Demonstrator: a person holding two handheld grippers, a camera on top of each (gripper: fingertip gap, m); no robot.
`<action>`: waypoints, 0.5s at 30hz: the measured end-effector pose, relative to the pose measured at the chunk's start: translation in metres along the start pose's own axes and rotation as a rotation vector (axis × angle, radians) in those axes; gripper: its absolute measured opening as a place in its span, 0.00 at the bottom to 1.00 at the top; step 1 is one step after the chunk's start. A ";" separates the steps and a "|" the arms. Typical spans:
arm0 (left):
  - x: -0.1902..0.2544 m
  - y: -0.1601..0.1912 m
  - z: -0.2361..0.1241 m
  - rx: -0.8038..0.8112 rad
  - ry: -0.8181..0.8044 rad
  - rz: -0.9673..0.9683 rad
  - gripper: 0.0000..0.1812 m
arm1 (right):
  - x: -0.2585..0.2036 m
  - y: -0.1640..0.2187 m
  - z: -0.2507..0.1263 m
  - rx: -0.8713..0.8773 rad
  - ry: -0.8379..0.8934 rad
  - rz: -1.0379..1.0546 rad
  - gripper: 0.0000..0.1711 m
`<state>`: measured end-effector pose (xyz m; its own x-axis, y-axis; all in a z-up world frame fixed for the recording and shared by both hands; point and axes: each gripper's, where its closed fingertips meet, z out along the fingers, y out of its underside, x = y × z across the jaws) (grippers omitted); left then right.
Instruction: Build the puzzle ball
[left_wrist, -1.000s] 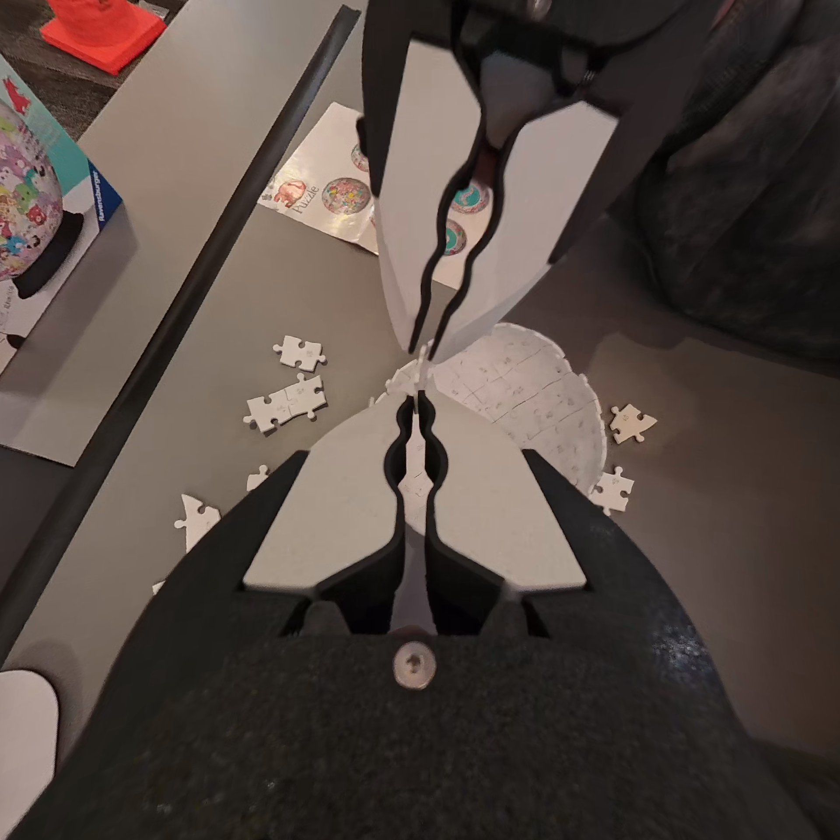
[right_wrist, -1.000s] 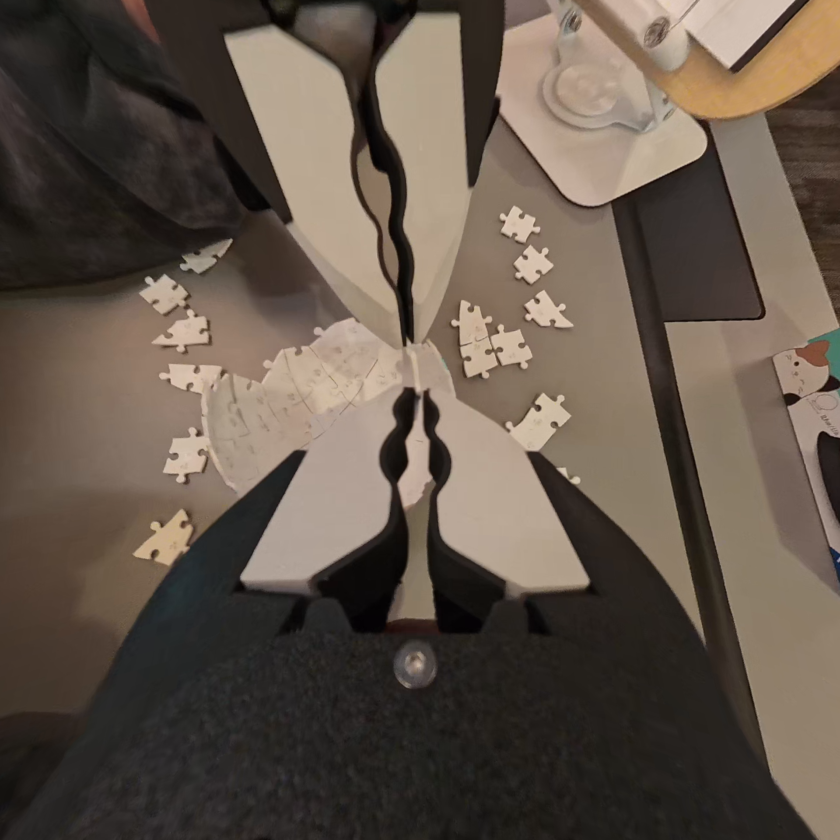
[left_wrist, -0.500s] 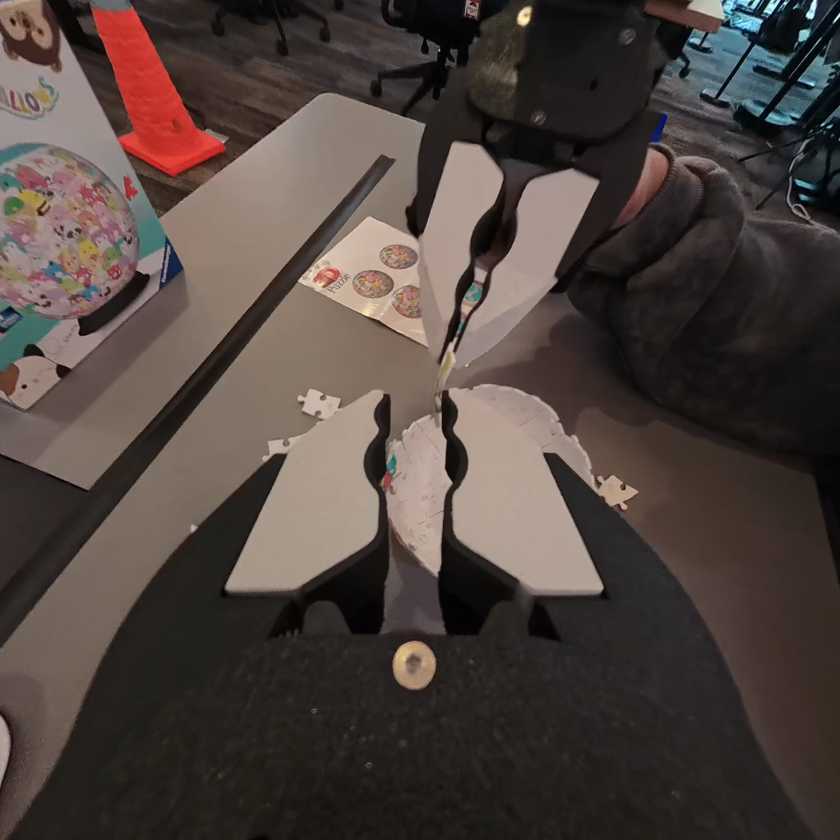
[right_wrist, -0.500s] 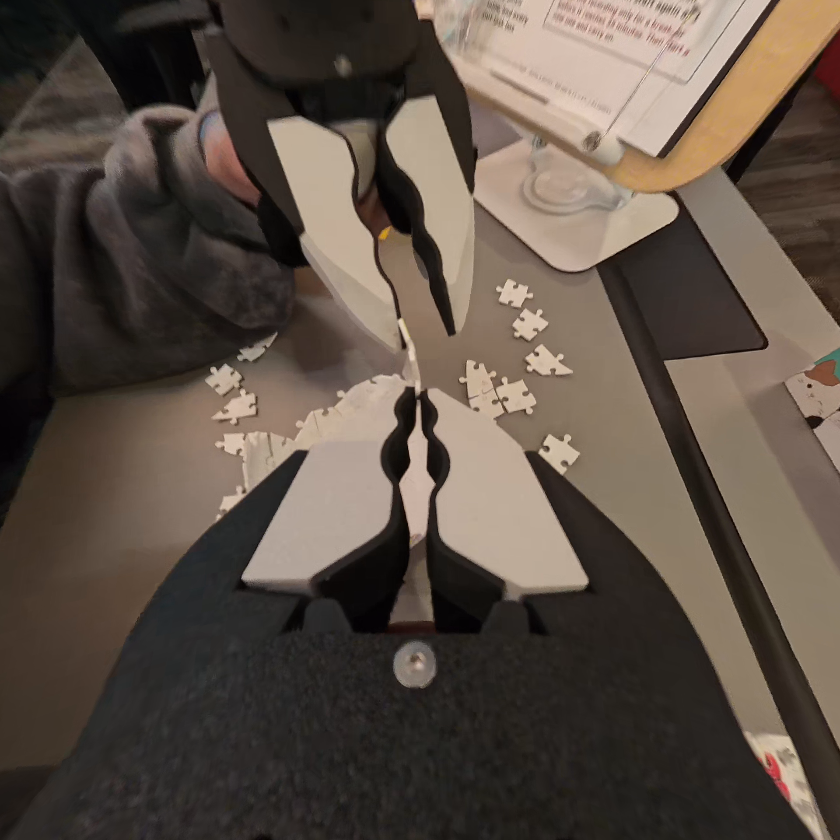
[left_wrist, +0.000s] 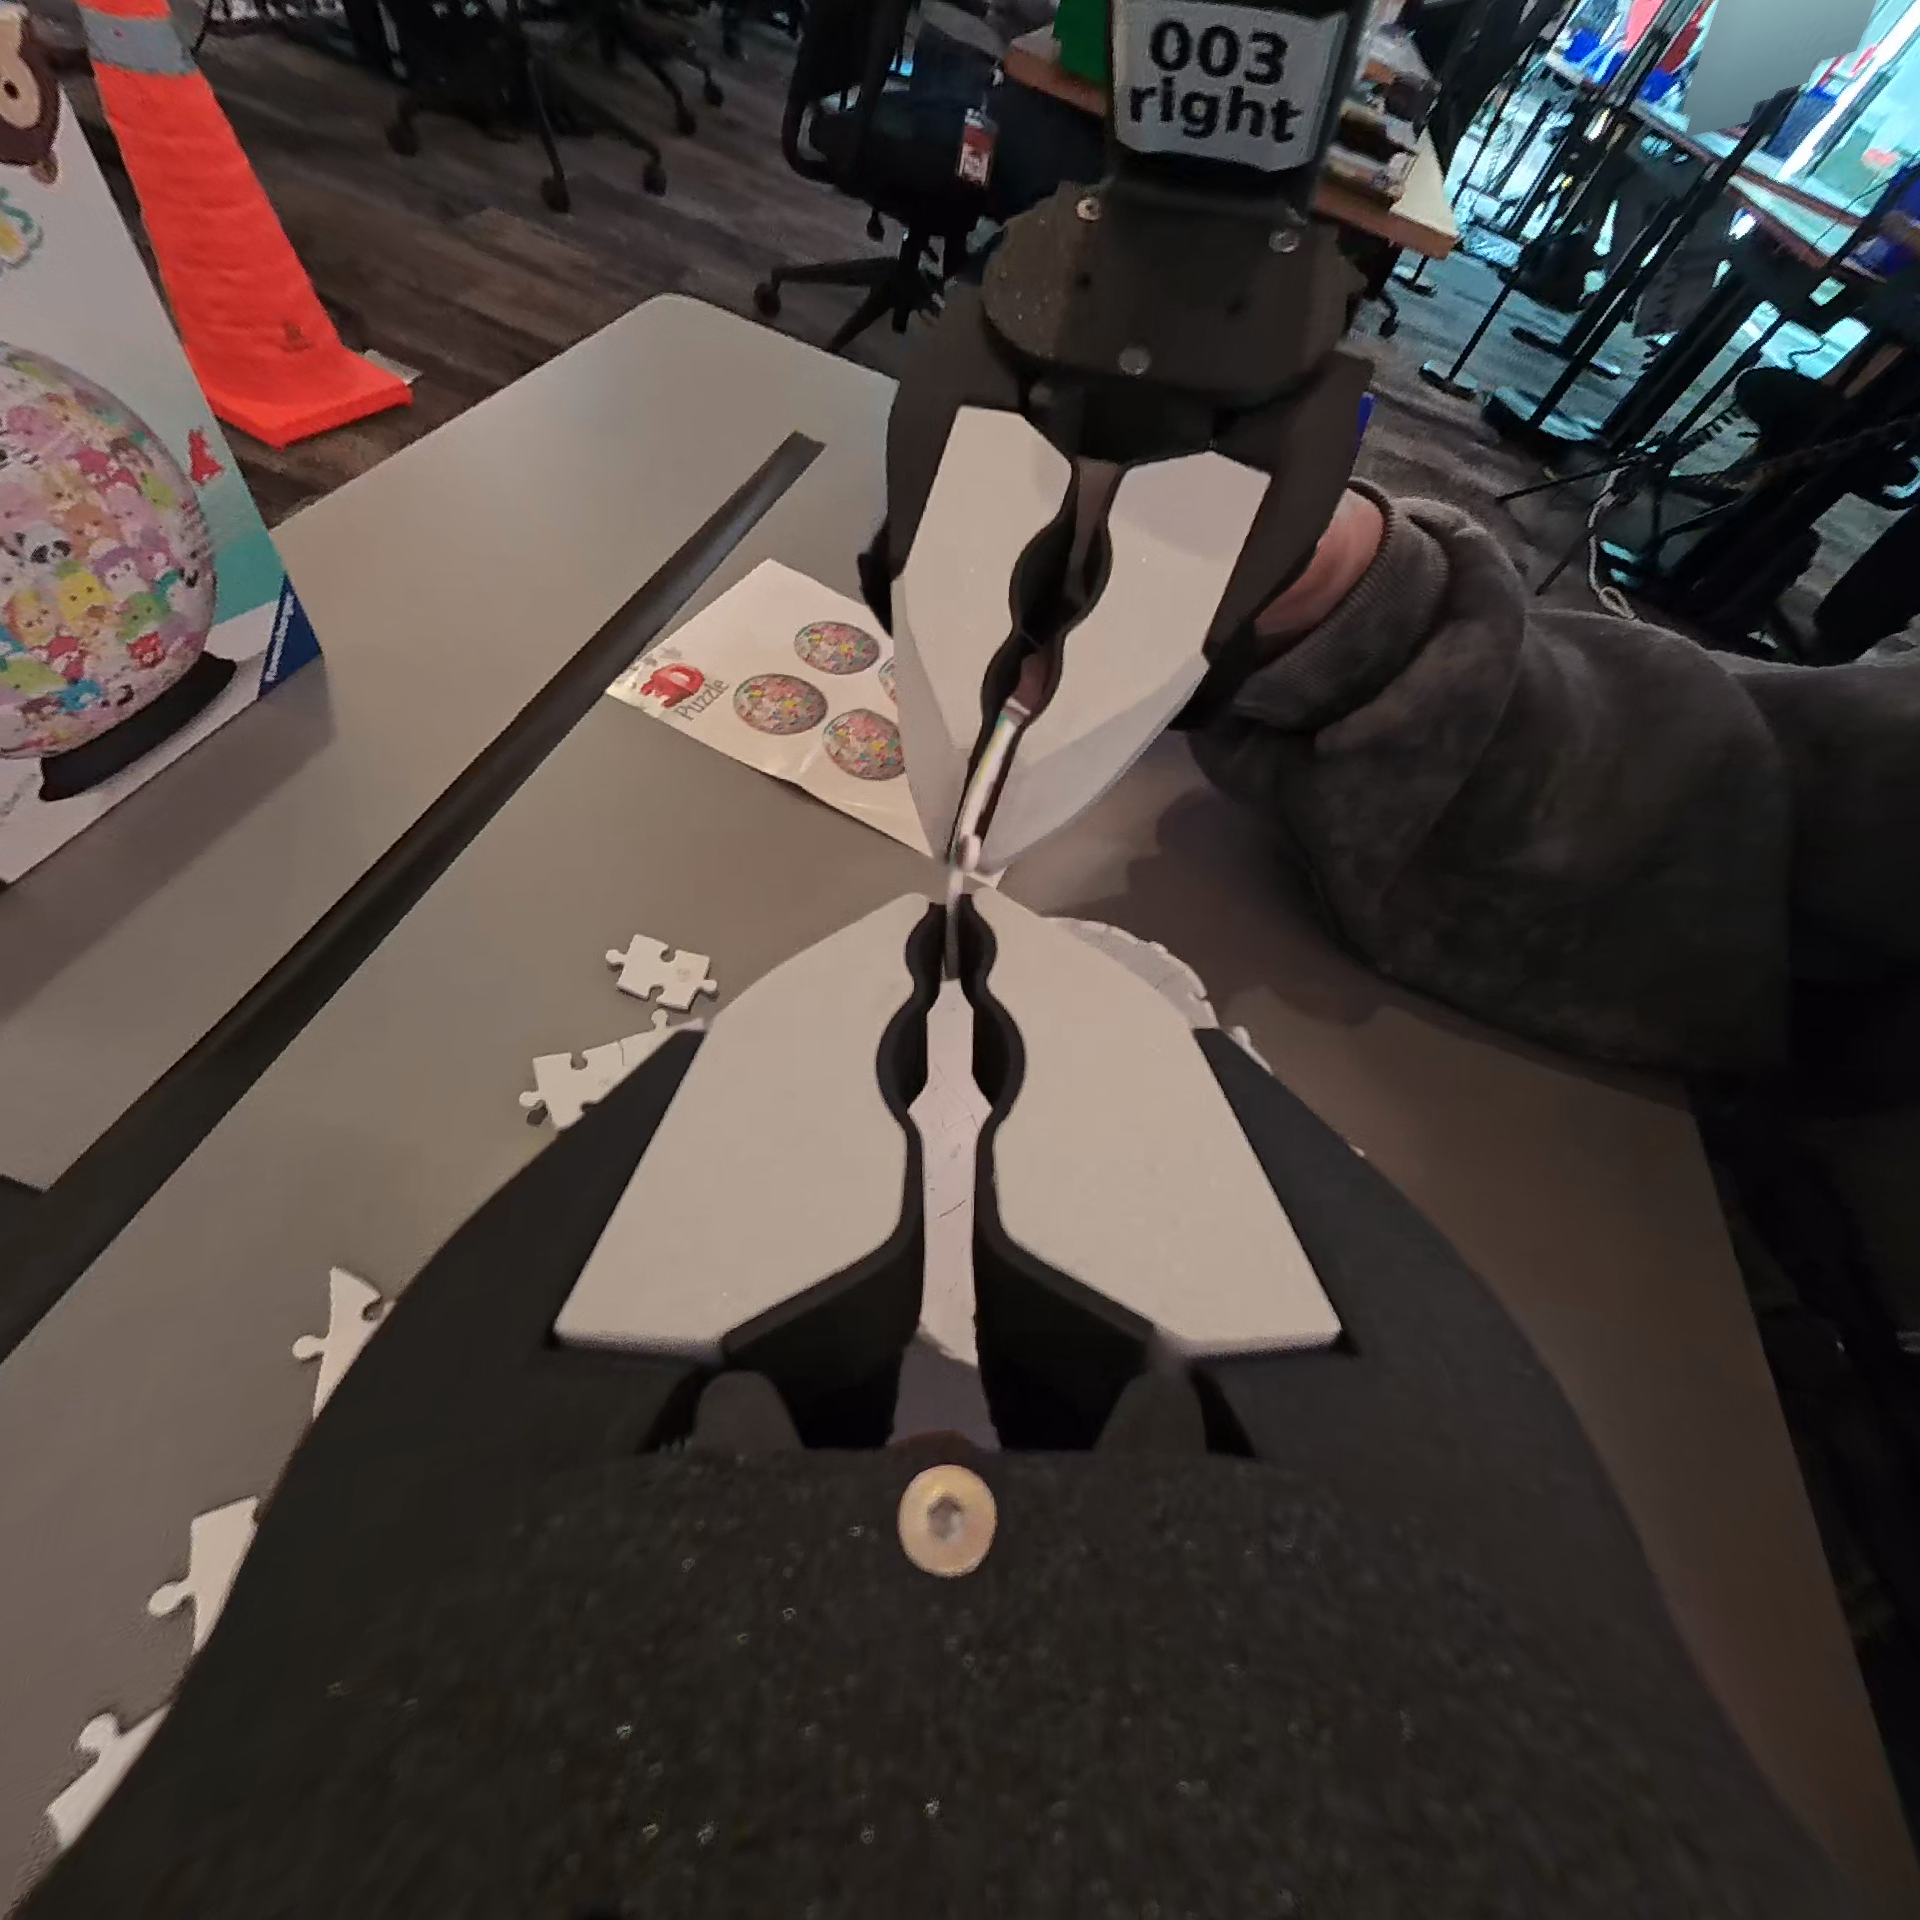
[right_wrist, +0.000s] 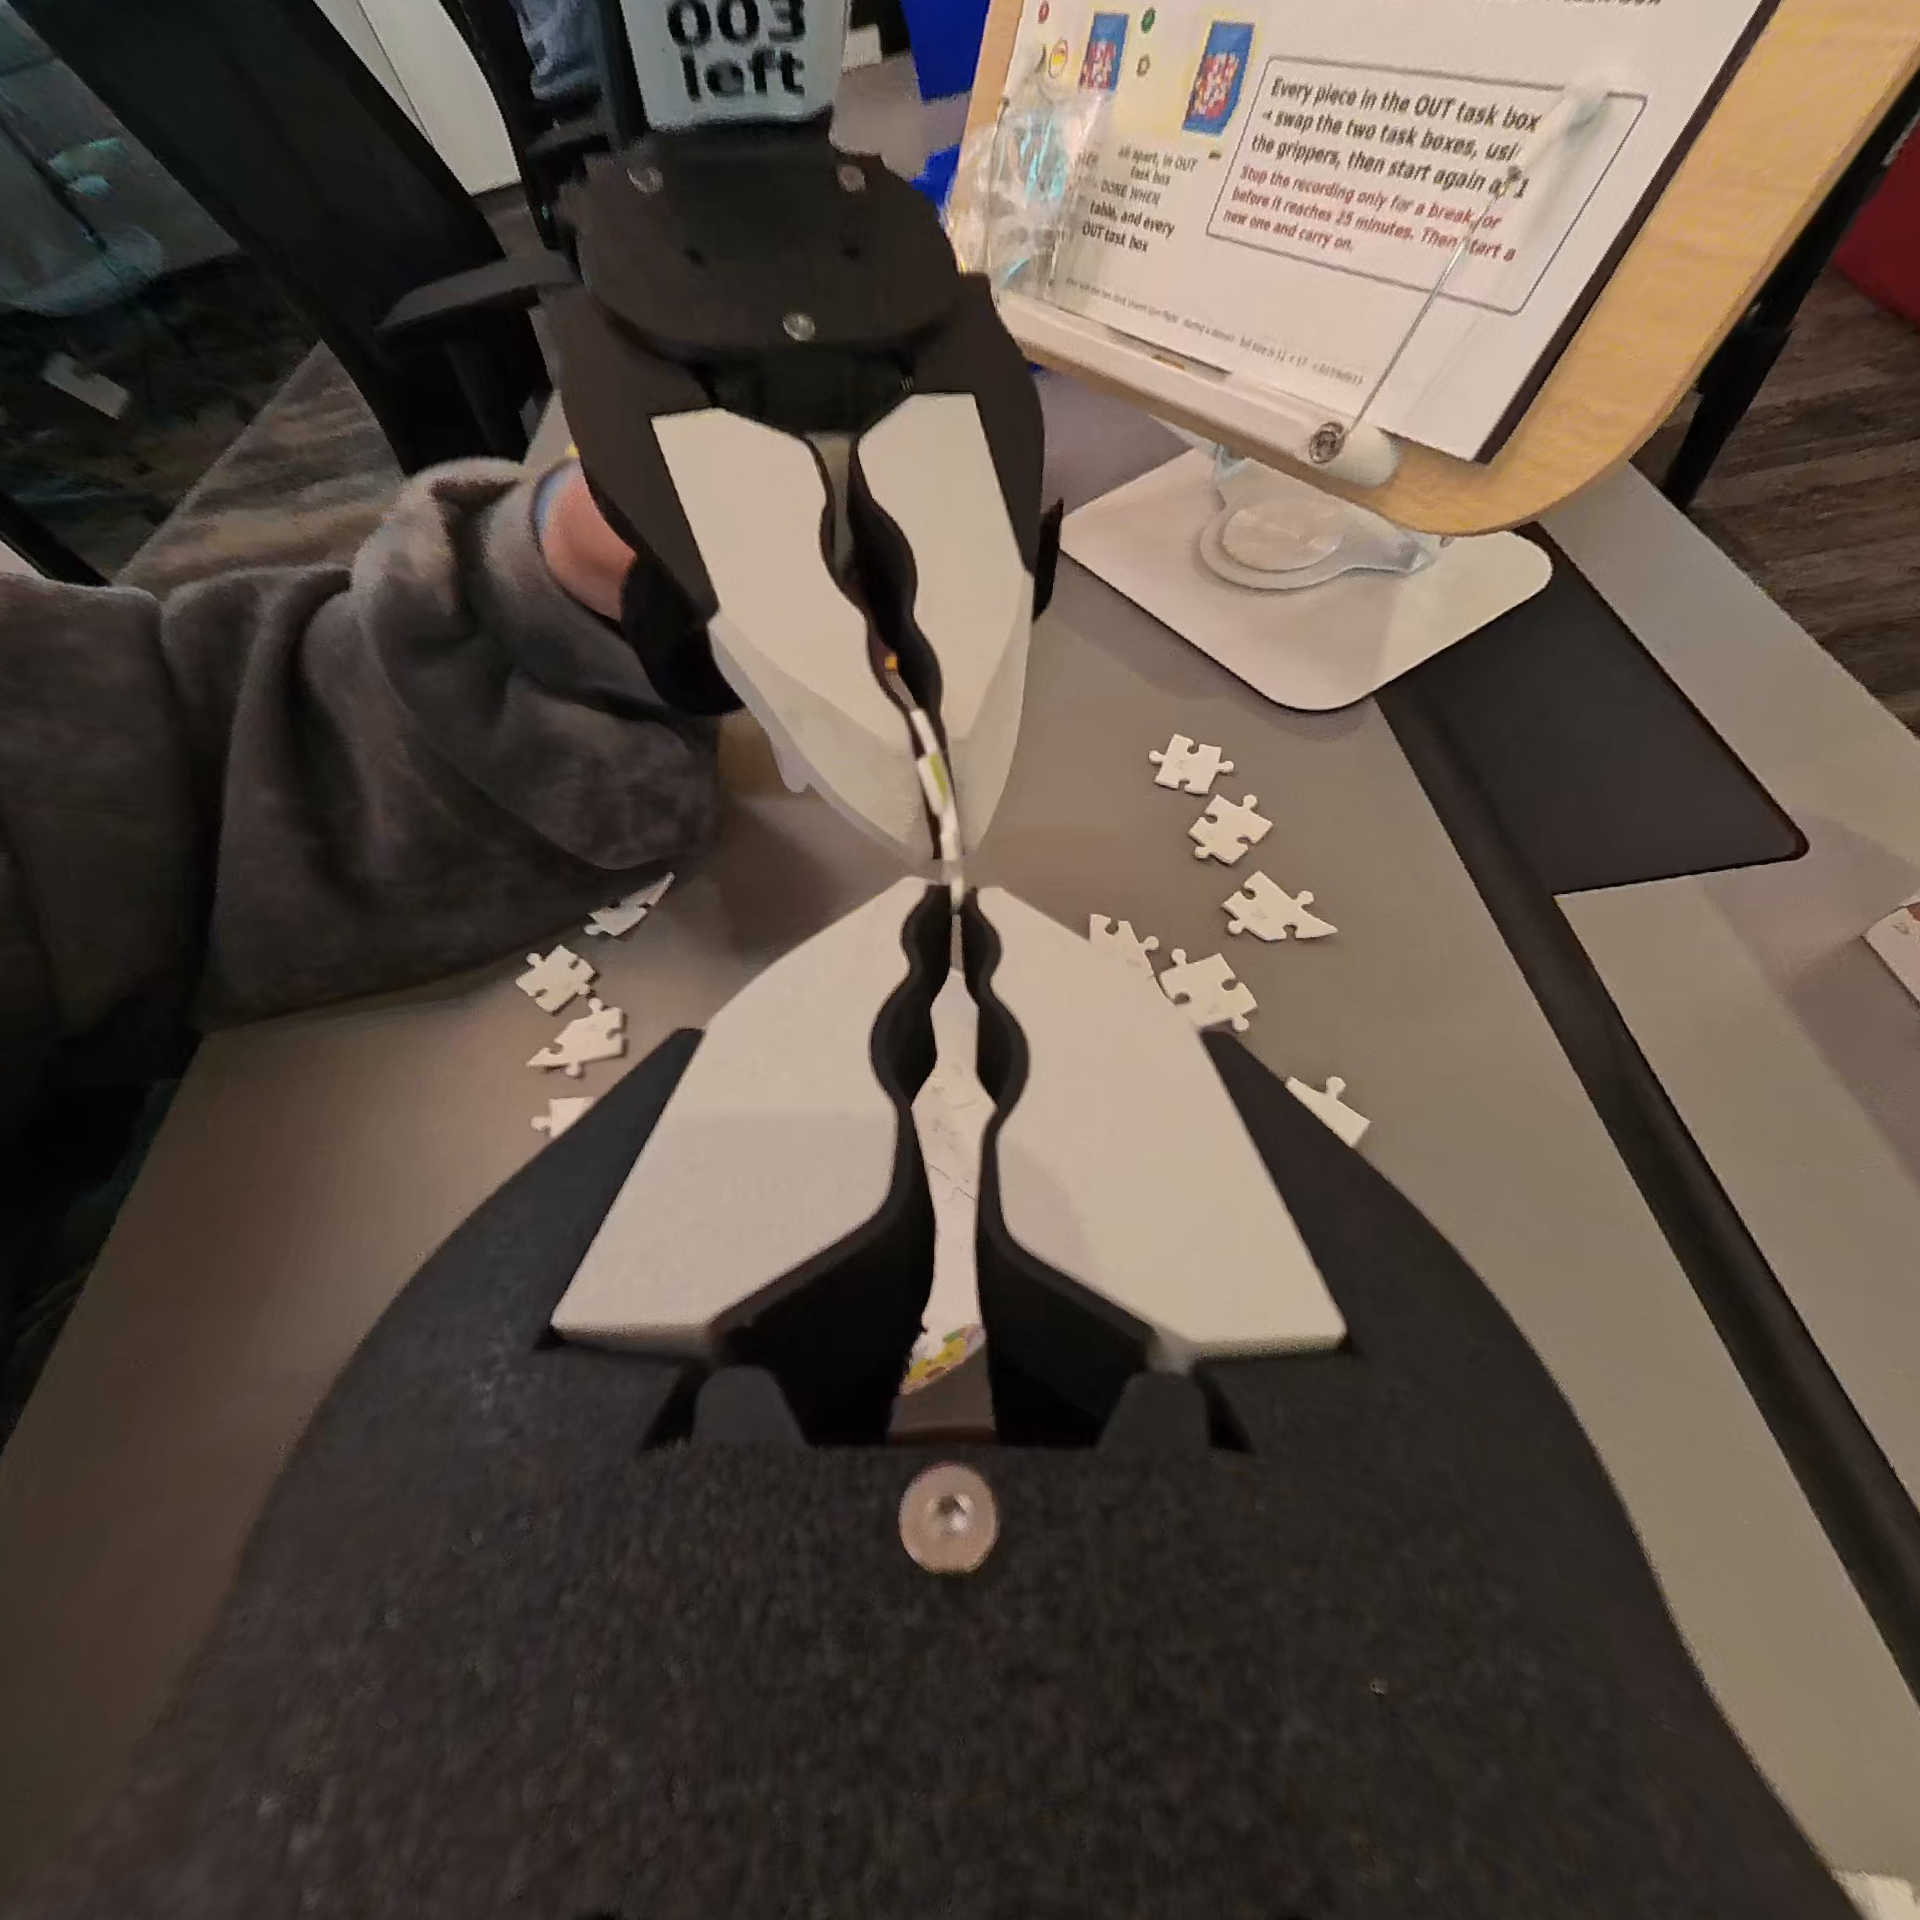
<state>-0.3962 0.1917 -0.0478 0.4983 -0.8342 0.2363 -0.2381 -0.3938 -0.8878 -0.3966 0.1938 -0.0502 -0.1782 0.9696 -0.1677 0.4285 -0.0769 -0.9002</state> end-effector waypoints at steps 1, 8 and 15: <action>-0.001 0.002 0.001 -0.015 -0.011 0.000 0.01 | 0.001 0.003 0.001 -0.017 0.012 -0.011 0.01; -0.008 0.024 0.002 -0.221 -0.146 0.090 0.01 | 0.002 0.004 -0.008 -0.077 0.094 -0.127 0.07; -0.006 0.033 0.004 -0.305 -0.181 0.136 0.01 | -0.004 0.008 -0.003 -0.120 0.113 -0.196 0.00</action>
<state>-0.4036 0.1848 -0.0801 0.5777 -0.8158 0.0270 -0.5358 -0.4039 -0.7415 -0.3898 0.1903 -0.0555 -0.1714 0.9835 0.0574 0.4991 0.1369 -0.8557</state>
